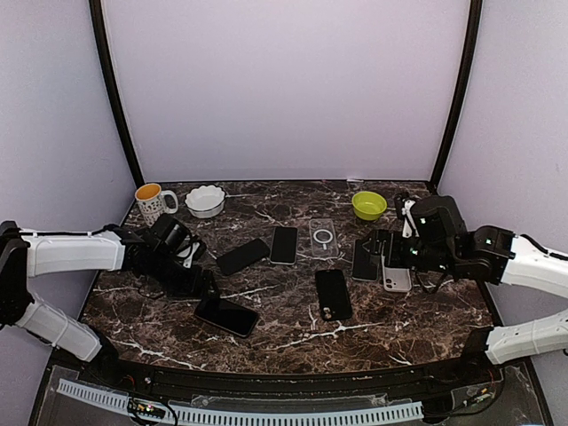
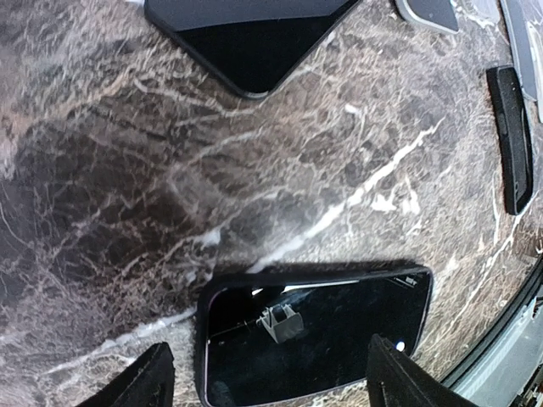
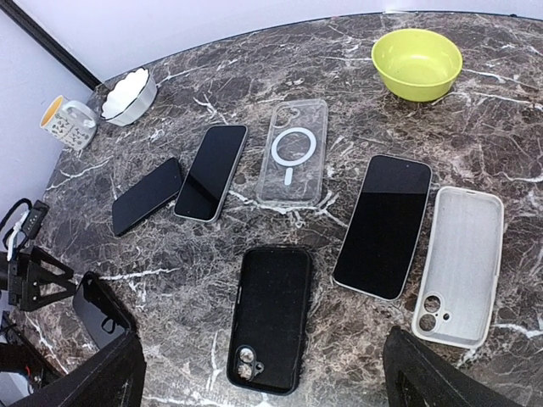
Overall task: Take the phone out of the phone case
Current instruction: Adjust the phone with the phone case at the center of the board.
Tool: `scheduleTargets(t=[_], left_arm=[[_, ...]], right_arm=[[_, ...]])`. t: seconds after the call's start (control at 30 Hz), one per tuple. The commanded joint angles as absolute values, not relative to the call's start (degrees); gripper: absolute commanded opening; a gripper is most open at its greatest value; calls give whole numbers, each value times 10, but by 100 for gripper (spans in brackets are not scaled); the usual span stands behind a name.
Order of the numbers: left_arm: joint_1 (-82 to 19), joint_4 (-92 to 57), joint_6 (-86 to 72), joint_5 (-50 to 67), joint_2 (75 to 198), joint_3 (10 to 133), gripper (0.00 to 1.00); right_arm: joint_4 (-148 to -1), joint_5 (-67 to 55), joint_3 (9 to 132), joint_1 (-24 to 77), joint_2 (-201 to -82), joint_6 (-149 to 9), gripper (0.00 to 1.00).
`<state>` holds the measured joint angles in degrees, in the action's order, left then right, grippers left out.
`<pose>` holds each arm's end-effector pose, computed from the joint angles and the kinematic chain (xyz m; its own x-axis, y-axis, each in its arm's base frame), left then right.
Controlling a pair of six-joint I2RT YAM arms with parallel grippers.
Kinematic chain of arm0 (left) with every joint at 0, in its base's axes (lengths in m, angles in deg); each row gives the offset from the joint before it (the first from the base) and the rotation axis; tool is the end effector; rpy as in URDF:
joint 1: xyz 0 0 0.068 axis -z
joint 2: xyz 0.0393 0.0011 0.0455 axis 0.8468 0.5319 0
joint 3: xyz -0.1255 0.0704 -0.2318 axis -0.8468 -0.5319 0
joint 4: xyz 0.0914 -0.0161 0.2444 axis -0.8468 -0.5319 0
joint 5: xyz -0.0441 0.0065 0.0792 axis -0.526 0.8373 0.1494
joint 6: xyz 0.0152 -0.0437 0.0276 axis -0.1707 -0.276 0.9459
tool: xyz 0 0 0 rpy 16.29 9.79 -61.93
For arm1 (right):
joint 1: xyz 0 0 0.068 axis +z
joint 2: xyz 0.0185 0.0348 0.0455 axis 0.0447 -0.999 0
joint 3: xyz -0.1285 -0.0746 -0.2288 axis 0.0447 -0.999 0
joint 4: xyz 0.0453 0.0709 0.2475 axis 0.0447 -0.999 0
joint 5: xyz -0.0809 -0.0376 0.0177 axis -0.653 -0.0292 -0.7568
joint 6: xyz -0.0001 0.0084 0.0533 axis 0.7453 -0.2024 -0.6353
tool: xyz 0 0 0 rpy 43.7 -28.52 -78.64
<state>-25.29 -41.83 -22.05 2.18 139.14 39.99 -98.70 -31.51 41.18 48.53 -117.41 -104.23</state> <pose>0.2059 -0.1424 0.1777 -0.9300 0.0869 -0.3572 0.2433 0.8738 -0.4209 0.1448 0.1620 0.2846 -0.6598 0.1751 -0.7308 -0.2008 0.8960 0.3960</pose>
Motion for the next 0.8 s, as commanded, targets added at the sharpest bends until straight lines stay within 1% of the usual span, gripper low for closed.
scheduleTargets(t=[0.0, 0.1, 0.23, 0.37, 0.53, 0.67, 0.77], left_arm=[[-253, -452, -191, 18, 1413, 431, 80], [-253, -459, -179, -21, 1443, 432, 75], [-252, -443, -198, -44, 1448, 405, 72], [-249, -420, -217, -75, 1429, 373, 71], [-231, -390, -255, -106, 1422, 354, 70], [-204, -400, -303, -88, 1416, 351, 70], [-187, -389, -327, -80, 1388, 346, 70]], right_arm=[[-937, -274, 390, 482, -1151, -976, 99], [-937, -222, 399, 483, -1167, -909, 99], [-959, -188, 426, 492, -1222, -855, 99], [-970, -185, 454, 504, -1281, -834, 99], [-937, -140, 466, 528, -1340, -800, 98], [-936, -102, 488, 567, -1391, -730, 99], [-913, -74, 481, 599, -1411, -666, 99]])
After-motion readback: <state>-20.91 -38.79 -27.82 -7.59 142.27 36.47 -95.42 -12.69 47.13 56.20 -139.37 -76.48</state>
